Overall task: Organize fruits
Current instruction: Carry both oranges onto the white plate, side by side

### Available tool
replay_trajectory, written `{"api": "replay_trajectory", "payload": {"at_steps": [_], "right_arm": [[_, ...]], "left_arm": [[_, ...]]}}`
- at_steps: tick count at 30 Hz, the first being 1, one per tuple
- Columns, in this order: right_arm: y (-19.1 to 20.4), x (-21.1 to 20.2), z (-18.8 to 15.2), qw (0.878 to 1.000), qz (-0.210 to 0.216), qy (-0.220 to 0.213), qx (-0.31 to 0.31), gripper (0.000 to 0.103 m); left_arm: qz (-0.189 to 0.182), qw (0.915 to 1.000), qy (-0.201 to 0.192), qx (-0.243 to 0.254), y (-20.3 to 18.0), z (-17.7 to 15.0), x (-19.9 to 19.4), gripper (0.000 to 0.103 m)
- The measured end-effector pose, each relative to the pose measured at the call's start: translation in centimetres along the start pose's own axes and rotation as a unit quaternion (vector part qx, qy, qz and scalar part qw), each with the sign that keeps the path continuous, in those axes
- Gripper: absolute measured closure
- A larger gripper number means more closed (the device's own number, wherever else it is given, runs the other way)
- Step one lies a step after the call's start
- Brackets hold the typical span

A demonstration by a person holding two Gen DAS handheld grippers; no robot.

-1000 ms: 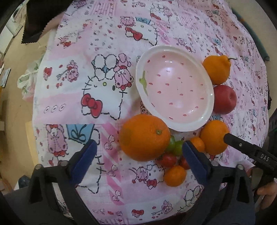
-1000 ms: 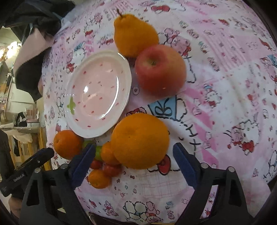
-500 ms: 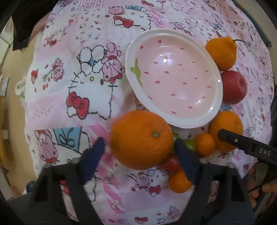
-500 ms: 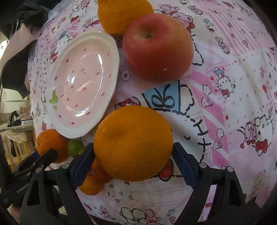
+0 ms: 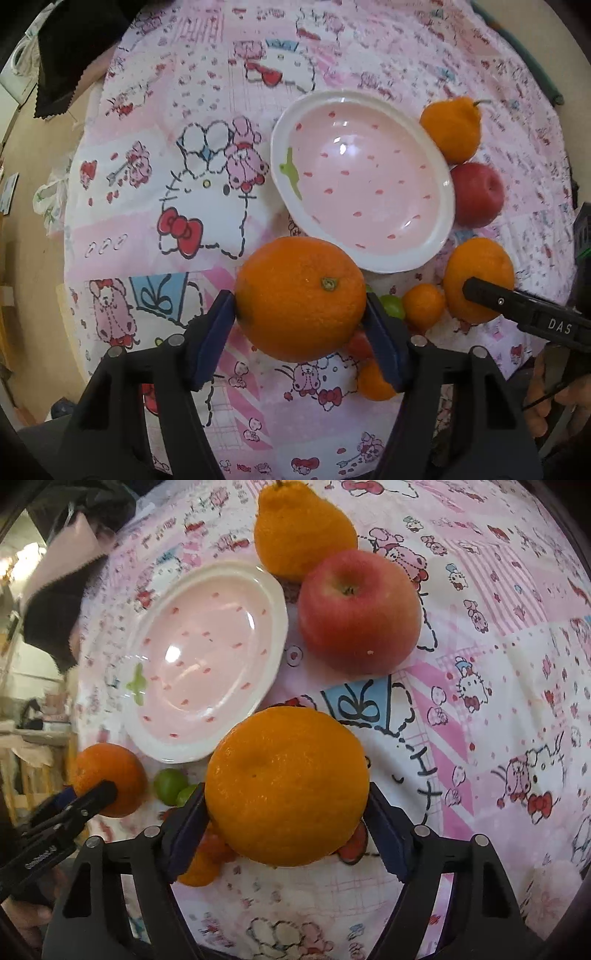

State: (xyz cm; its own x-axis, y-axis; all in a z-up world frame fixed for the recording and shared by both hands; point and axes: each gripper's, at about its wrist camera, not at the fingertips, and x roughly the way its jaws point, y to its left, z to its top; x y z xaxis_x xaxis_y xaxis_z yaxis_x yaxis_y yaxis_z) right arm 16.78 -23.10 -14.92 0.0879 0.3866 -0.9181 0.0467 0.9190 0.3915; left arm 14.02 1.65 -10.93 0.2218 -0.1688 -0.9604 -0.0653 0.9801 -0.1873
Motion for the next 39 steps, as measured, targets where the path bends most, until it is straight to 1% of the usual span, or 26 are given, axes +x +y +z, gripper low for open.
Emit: {"api": "replay_trajectory", "payload": {"at_steps": [2, 5, 8, 11, 15, 18, 22, 25, 27, 29, 31, 34, 37, 39], "right_arm": [[0.0, -1.2, 0.0, 1.0, 0.026, -0.012, 0.005, 0.021], [1.2, -2.9, 0.9, 0.998, 0.05, -0.038, -0.007, 0.021], [3.1, -3.6, 2.2, 0.997, 0.036, -0.057, -0.043, 0.021], [4.3, -3.2, 3.9, 0.996, 0.035, -0.059, -0.056, 0.021], [4.8, -2.1, 6.3, 0.996, 0.038, -0.061, -0.053, 0.021], [4.9, -0.7, 8.6, 0.996, 0.043, -0.058, -0.042, 0.021], [5.7, 1.4, 10.4, 0.996, 0.04, -0.045, -0.065, 0.021], [6.1, 3.1, 11.1, 0.995, 0.03, -0.038, -0.089, 0.021], [6.6, 4.0, 11.4, 0.992, 0.015, -0.037, -0.116, 0.021], [7.1, 4.6, 11.5, 0.989, 0.0, -0.037, -0.14, 0.02], [7.9, 5.1, 11.6, 0.986, -0.022, -0.04, -0.162, 0.02], [9.0, 5.4, 11.7, 0.978, -0.034, -0.044, -0.2, 0.02], [9.5, 5.7, 12.0, 0.974, -0.047, -0.052, -0.217, 0.02], [9.3, 6.1, 12.3, 0.974, -0.046, -0.046, -0.216, 0.02]], "left_arm": [[-0.013, 0.9999, -0.009, -0.007, 0.3, 0.0, -1.1, 0.037], [-0.031, 0.9992, -0.022, -0.013, -0.1, 1.2, -2.5, 0.037], [-0.039, 0.9985, -0.033, -0.019, -0.6, 2.9, -3.4, 0.037], [-0.042, 0.9982, -0.034, -0.024, -0.9, 4.9, -3.4, 0.037], [-0.044, 0.9979, -0.035, -0.033, -1.1, 7.6, -2.3, 0.037], [-0.053, 0.9967, -0.027, -0.056, -0.6, 9.6, -0.2, 0.037], [-0.063, 0.9942, -0.018, -0.085, -0.2, 11.4, 2.3, 0.037], [-0.074, 0.9937, -0.006, -0.084, -0.5, 12.3, 3.8, 0.037], [-0.073, 0.9938, 0.004, -0.083, -0.6, 12.7, 4.6, 0.037], [-0.071, 0.9928, 0.013, -0.095, -0.3, 13.1, 5.3, 0.037], [-0.074, 0.9923, 0.014, -0.099, -0.2, 13.5, 5.8, 0.037], [-0.075, 0.9927, 0.011, -0.094, -0.5, 14.1, 6.0, 0.037], [-0.069, 0.9934, 0.008, -0.092, -0.7, 14.5, 6.1, 0.037], [-0.069, 0.993, 0.011, -0.095, -0.6, 14.6, 6.4, 0.037]]}}
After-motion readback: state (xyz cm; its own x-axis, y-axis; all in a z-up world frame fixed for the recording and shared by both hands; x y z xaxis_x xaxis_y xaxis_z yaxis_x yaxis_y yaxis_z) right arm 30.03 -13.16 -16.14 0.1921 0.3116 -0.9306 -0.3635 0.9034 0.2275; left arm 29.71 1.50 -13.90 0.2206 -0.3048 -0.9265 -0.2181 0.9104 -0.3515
